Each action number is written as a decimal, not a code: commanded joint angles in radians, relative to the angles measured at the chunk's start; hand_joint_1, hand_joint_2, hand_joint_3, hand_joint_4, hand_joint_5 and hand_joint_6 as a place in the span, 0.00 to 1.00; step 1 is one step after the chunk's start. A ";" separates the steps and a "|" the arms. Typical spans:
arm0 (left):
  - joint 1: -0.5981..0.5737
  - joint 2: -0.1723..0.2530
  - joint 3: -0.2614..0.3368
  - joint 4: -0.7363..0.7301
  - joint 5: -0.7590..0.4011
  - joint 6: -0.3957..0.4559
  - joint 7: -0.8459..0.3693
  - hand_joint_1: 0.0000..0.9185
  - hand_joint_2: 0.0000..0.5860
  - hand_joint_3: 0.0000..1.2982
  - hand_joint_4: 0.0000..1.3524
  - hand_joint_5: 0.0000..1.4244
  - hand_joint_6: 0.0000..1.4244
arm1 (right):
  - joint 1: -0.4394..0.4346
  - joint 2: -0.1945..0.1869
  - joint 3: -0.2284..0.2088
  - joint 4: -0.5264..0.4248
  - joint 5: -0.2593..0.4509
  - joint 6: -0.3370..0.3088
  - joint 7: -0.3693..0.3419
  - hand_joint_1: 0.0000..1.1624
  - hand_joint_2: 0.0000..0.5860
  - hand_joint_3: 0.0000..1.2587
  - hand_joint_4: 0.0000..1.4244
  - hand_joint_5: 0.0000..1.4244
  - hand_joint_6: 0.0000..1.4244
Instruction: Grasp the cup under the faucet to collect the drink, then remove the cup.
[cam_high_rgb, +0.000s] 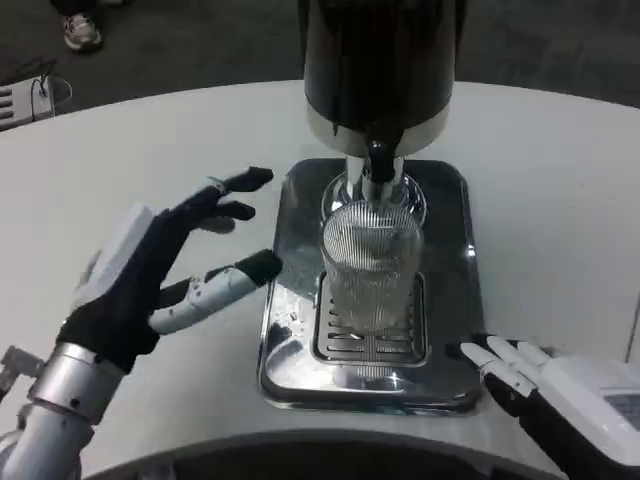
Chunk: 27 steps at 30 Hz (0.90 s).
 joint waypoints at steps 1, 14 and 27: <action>-0.013 0.009 0.033 -0.084 -0.133 -0.011 -0.111 0.06 0.10 0.25 0.20 0.26 0.26 | 0.003 0.007 0.012 -0.002 -0.007 0.003 -0.015 0.42 0.75 0.05 0.00 0.00 0.00; -0.276 -0.014 0.002 -0.162 -0.305 0.175 -0.387 0.02 0.13 0.22 0.20 0.26 0.27 | 0.006 0.011 0.021 -0.019 -0.014 -0.001 -0.022 0.43 0.76 0.05 0.00 0.00 0.00; -0.396 -0.046 -0.067 -0.056 -0.317 0.273 -0.582 0.00 0.12 0.15 0.14 0.22 0.24 | 0.045 0.022 -0.004 -0.052 -0.004 -0.002 -0.036 0.43 0.76 0.05 0.00 0.00 0.00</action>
